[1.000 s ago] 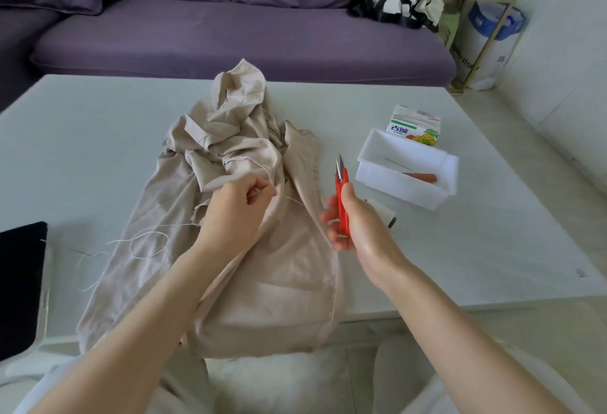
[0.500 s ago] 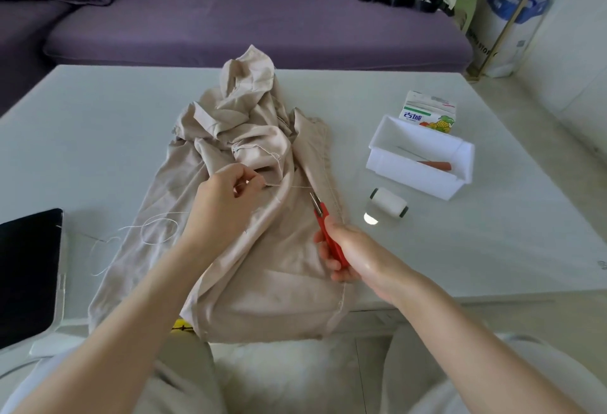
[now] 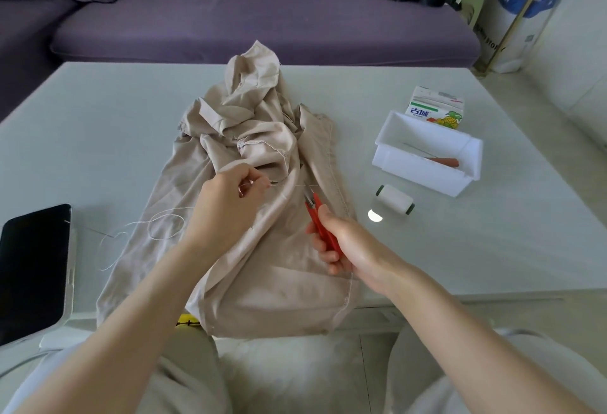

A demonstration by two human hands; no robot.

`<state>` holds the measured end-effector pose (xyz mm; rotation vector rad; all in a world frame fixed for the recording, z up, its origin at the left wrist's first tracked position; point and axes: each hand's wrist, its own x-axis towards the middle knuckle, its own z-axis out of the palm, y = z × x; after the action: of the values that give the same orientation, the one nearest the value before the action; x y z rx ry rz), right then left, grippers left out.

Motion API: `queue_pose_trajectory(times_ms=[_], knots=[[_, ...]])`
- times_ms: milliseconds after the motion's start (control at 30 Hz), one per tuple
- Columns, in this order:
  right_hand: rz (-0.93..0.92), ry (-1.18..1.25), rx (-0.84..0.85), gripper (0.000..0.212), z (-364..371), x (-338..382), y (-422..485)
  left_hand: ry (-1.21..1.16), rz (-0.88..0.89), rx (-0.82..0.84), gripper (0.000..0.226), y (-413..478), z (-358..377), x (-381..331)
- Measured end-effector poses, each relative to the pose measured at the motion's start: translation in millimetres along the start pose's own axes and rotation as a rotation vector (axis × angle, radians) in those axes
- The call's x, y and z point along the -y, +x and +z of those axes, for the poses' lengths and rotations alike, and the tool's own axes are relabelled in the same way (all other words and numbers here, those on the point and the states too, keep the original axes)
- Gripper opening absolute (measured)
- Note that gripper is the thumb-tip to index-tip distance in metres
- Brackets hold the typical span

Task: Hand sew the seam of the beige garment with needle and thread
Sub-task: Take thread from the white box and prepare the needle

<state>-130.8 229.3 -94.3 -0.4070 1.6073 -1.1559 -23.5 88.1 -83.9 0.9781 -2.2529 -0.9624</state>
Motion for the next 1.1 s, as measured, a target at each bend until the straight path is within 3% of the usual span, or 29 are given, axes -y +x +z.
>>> queue_pose_trajectory(times_ms=[800, 1033, 1100], knots=[[-0.08, -0.087, -0.036, 0.035, -0.5, -0.3, 7.3, 0.023, 0.018, 0.059, 0.028, -0.4, 1.8, 1.6], [-0.062, -0.088, -0.106, 0.04, -21.7, 6.5, -4.9, 0.005, 0.024, 0.038, 0.02, 0.6, 2.9, 0.0], [-0.145, -0.223, -0.24, 0.042, -32.1, 6.3, -5.1, 0.007, 0.03, 0.032, 0.016, 1.2, 4.0, -1.1]])
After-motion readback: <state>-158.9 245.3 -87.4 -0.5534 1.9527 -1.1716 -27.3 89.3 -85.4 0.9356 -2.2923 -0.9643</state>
